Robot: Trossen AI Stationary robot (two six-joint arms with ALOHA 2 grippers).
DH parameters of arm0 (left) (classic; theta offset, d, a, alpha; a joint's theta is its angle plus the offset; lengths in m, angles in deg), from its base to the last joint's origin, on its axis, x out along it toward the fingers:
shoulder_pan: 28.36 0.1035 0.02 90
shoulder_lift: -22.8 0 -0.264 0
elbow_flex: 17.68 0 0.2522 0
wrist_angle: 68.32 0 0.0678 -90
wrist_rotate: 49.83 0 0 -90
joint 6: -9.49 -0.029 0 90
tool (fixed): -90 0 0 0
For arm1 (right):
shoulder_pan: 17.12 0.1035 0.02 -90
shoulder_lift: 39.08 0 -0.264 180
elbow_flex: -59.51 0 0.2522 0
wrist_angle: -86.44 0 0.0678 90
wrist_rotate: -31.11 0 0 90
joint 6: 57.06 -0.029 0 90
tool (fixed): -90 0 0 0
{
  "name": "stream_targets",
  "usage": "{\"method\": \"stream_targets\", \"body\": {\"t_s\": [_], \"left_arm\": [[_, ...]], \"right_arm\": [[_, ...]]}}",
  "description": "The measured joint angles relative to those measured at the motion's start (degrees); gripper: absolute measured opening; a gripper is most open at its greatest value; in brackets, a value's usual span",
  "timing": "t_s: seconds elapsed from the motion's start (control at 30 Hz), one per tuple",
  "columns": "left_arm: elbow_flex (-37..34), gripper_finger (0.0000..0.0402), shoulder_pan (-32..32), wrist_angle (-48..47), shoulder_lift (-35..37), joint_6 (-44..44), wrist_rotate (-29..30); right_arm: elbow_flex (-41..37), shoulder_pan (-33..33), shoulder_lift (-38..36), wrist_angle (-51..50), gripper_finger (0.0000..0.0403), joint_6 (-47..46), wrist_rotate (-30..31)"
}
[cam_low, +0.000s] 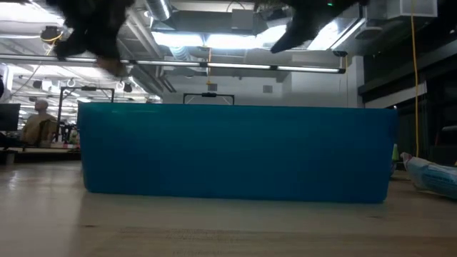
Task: Pick and place Granola Bars by type
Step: Put the red granola bar into the green bin
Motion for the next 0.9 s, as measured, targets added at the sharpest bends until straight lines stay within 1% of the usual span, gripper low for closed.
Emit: {"method": "stream_targets", "body": {"t_s": [0.1, 0.17, 0.27, 0.37, 0.5, 0.57, 0.67, 0.77, 0.9], "left_arm": [[6.1, 0.0003, 0.2, -0.4, 0.2, -5.7, 2.8], [9.3, 0.0003, 1.0, -0.3, 0.1, -9.1, 3.9], [12.7, 0.0003, 3.1, -0.3, -0.5, -13.2, 3.8], [14.8, 0.0003, 5.5, -0.3, -1.4, -16.9, 2.9], [16.5, 0.0003, 9.8, -0.1, -3.5, -21.3, -0.9], [17.4, 0.0003, 12.7, 0.2, -5.2, -23.7, -3.9], [19.6, 0.0003, 17.8, 1.3, -8.9, -28.5, -9.7], [23.7, 0.0003, 22.4, 1.3, -13.8, -34.3, -14.8], [31.6, 0.0003, 27.6, 1.4, -21.2, -42.2, -19.6]], "right_arm": [[-6.7, 0.0, -6.0, 5.7, 0.0050, -2.5, 0.0], [-9.5, 0.0, -9.2, 8.3, 0.0046, -3.8, 0.0], [-11.8, 0.0, -12.7, 10.9, 0.0044, -5.4, 0.0], [-12.4, 0.0, -14.6, 10.9, 0.0044, -5.4, 0.0], [-12.5, 0.0, -15.0, 10.9, 0.0044, -7.5, -0.4], [-12.5, 0.0, -14.8, 10.4, 0.0044, -8.3, -0.7], [-12.5, 0.0, -14.7, 9.6, 0.0044, -8.3, -3.2], [-12.5, 0.0, -14.8, 9.0, 0.0044, -8.3, -3.5], [-12.5, 0.0, -14.8, 8.3, 0.0044, -8.2, -3.5]]}}
